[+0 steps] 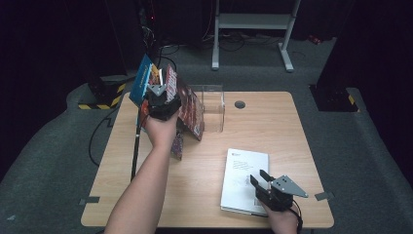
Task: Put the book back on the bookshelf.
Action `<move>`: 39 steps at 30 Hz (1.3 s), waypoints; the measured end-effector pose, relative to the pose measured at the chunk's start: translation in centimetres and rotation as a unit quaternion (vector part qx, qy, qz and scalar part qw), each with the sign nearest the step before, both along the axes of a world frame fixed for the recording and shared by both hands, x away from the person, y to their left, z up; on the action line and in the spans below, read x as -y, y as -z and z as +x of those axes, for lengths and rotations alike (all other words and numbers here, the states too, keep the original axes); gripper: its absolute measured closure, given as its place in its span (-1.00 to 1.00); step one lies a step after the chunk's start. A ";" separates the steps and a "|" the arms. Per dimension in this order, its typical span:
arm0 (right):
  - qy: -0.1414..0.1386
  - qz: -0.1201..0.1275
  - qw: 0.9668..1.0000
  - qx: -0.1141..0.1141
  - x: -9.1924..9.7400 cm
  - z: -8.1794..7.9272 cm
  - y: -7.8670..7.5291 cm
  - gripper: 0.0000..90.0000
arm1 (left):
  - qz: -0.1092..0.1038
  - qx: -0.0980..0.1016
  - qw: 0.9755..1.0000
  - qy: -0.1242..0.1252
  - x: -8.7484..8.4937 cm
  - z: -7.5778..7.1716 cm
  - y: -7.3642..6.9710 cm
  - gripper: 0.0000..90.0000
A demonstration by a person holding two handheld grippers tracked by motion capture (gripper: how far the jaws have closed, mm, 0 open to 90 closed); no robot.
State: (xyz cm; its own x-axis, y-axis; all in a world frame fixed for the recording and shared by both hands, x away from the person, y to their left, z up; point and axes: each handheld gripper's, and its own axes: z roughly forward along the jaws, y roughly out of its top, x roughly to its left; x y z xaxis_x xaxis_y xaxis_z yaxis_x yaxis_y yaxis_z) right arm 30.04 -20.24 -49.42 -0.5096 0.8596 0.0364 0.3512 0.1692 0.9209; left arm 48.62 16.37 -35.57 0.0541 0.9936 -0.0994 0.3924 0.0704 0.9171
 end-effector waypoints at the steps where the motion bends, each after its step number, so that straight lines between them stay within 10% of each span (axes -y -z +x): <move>1: -0.001 0.000 1.000 0.000 0.0 0.0 0.0 0.23 | -0.001 0.001 1.000 0.000 0.0 0.0 0.0 0.12; 39: -0.004 -0.005 1.000 -0.001 -0.4 0.0 0.2 0.23 | 0.001 0.037 0.999 -0.003 -1.0 -1.0 -2.5 0.18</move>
